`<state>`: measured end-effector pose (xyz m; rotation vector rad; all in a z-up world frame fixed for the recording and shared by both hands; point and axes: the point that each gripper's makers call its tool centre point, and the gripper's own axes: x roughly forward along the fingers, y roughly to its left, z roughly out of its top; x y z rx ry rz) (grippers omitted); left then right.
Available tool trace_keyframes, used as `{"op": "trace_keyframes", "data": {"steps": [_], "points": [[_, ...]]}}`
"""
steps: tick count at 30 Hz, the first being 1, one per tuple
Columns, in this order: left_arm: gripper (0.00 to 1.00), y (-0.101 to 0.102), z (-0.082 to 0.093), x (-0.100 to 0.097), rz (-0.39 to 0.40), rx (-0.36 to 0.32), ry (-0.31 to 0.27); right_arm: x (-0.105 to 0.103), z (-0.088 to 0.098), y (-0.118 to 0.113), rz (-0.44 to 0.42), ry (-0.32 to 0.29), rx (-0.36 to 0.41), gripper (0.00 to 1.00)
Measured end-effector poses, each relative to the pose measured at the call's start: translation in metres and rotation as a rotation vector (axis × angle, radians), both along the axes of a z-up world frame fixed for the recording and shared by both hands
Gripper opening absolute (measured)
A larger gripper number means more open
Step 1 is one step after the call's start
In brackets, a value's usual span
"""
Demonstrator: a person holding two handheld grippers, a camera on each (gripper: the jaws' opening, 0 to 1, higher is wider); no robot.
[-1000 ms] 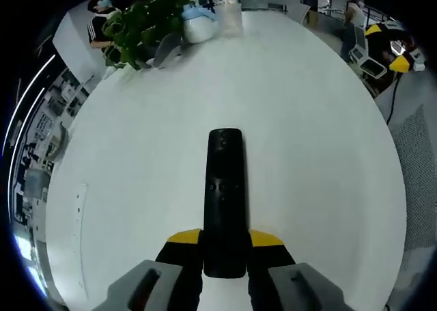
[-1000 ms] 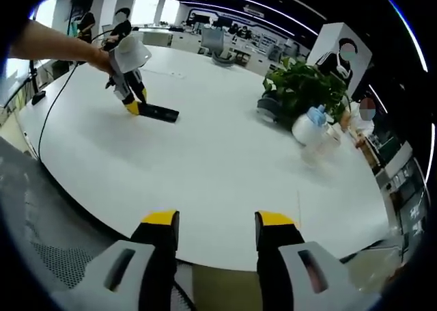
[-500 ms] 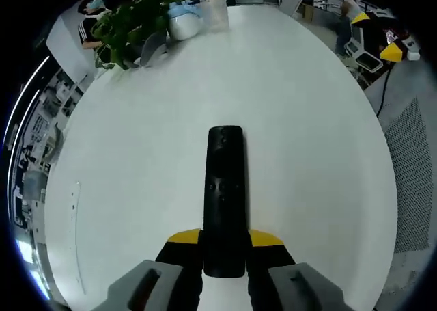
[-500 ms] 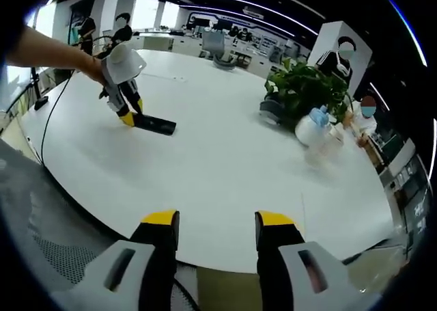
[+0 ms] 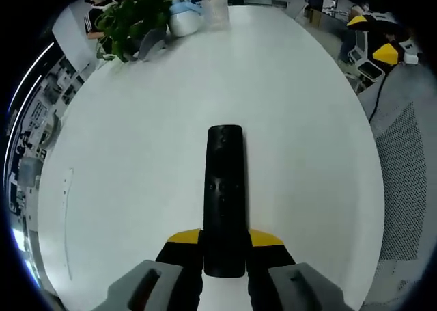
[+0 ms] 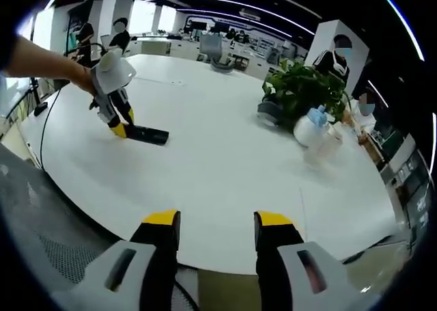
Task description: Press the specified remote control buttons in sequence, fully releasing each button before pressing the next.
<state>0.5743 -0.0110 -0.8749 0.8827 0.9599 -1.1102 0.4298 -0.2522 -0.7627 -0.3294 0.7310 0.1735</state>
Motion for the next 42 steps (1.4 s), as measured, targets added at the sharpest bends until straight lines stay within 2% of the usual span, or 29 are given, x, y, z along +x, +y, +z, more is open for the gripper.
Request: {"op": "trace_keyframes", "data": {"steps": [6, 15, 21, 34, 42], "points": [[0.23, 0.001, -0.001, -0.005, 0.008, 0.017, -0.002, 0.000, 0.000, -0.001, -0.007, -0.002, 0.007, 0.44], [0.23, 0.001, -0.002, -0.023, 0.036, 0.005, 0.016, 0.002, 0.004, 0.000, -0.007, -0.026, 0.025, 0.43], [0.23, -0.001, -0.003, -0.036, 0.024, 0.010, 0.016, 0.004, 0.008, 0.002, -0.009, -0.048, 0.043, 0.41], [0.23, -0.004, -0.003, -0.058, -0.001, 0.014, 0.017, 0.002, 0.004, -0.001, -0.027, -0.028, 0.046, 0.40], [0.23, -0.005, -0.003, -0.075, -0.003, 0.018, 0.027, 0.002, 0.006, 0.001, -0.040, -0.036, 0.089, 0.40]]}}
